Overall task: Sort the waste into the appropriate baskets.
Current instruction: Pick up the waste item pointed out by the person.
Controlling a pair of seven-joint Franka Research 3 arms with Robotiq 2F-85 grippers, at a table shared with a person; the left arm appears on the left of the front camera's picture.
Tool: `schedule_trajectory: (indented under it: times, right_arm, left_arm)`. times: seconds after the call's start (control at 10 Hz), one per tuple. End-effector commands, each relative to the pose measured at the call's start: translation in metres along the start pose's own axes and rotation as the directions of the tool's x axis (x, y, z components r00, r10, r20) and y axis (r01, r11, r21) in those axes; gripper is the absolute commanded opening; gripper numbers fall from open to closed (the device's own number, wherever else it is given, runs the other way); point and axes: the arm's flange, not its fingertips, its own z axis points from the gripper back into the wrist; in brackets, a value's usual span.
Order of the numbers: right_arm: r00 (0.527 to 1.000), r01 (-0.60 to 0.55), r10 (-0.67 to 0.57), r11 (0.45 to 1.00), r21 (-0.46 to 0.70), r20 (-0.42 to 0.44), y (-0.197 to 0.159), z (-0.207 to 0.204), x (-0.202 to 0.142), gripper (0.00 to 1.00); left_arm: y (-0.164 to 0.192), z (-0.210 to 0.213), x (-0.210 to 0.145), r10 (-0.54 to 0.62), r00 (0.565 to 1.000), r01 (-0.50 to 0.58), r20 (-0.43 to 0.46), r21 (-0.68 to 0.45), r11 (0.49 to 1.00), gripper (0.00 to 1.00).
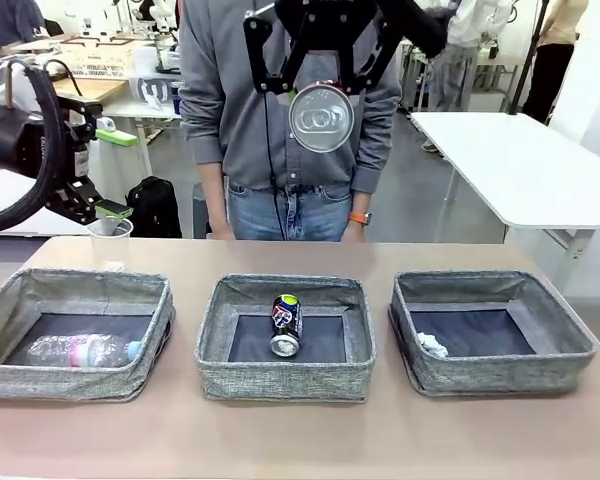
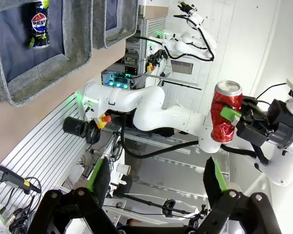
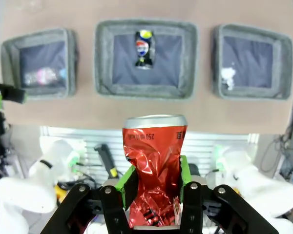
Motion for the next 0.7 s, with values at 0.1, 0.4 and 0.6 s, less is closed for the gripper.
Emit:
schedule_trajectory:
  times: [0.1, 0.4, 0.6]
  right_arm:
    - [0.999, 0.026, -0.025, 1.0, -0.013, 0.045, 0.0037, 0.0202, -0.001, 0.36]
    - [0.997, 0.023, -0.021, 0.999, -0.025, 0.075, 0.0018, 0.0163, 0.0053, 0.36]
    - [0.999, -0.001, 0.0, 1.0, 0.007, 0.047, -0.0026, 0.0206, -0.0017, 0.36]
  left_arm:
    - [-0.0029, -0.0012, -0.0016, -0.001, 1.0, 0.001, 0.01, -0.004, 1.0, 0.97]
    - [-0.0029, -0.0012, -0.0016, -0.001, 1.0, 0.001, 0.01, -0.004, 1.0, 0.97]
    - [-0.0029, -0.0012, -0.0016, -0.001, 1.0, 0.001, 0.01, -0.004, 1.0, 0.97]
